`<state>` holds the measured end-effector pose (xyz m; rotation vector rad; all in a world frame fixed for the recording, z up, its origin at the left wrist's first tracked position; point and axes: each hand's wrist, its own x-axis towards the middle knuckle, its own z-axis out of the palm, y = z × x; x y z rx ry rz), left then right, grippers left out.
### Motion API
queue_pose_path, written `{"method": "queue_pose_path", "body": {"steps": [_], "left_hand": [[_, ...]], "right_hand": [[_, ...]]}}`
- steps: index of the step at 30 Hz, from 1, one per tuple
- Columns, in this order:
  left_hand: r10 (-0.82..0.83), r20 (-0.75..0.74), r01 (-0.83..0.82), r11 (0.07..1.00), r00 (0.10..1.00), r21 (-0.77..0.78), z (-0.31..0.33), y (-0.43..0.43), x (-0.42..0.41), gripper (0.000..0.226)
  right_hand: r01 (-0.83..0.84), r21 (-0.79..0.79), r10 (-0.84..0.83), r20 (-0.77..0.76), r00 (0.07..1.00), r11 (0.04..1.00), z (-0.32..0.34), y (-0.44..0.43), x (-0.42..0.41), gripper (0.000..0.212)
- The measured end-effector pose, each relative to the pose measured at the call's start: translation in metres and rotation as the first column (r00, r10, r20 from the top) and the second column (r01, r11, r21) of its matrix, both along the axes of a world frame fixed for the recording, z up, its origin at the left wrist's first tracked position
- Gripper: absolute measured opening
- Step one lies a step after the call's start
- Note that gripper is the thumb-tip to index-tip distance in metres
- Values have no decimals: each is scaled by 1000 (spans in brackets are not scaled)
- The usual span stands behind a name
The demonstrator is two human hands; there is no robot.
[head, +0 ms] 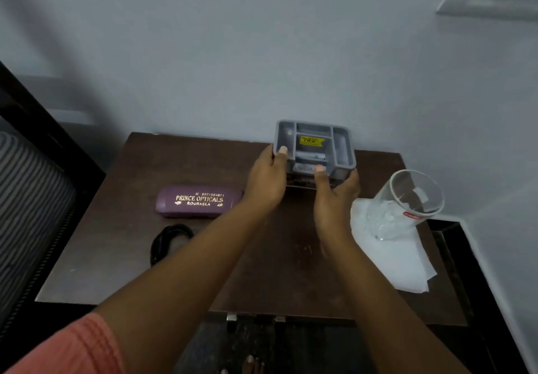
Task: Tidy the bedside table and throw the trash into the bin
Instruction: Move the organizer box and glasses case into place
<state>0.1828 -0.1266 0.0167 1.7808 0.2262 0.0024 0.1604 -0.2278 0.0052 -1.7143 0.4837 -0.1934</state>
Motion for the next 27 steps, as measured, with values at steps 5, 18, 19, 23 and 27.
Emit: {"method": "queue_pose_path", "body": {"steps": [5,18,19,23,27], "left_hand": [[136,-3,-136,991,991,7,-2,52,13,50],[309,12,-309,950,951,36,-5,165,16,38],[312,16,-312,949,950,36,-6,166,16,37],[316,3,-316,949,949,3,-6,173,12,35],[330,18,-330,940,944,90,-19,183,-11,38]], "right_hand": [[-145,-2,145,61,987,989,-7,34,13,54],[-460,1,460,60,886,888,-9,115,25,50],[-466,-2,465,71,883,885,-9,116,25,50],[-502,-25,503,77,861,864,-12,112,24,53],[-592,-70,595,19,804,803,-23,87,9,70]]}}
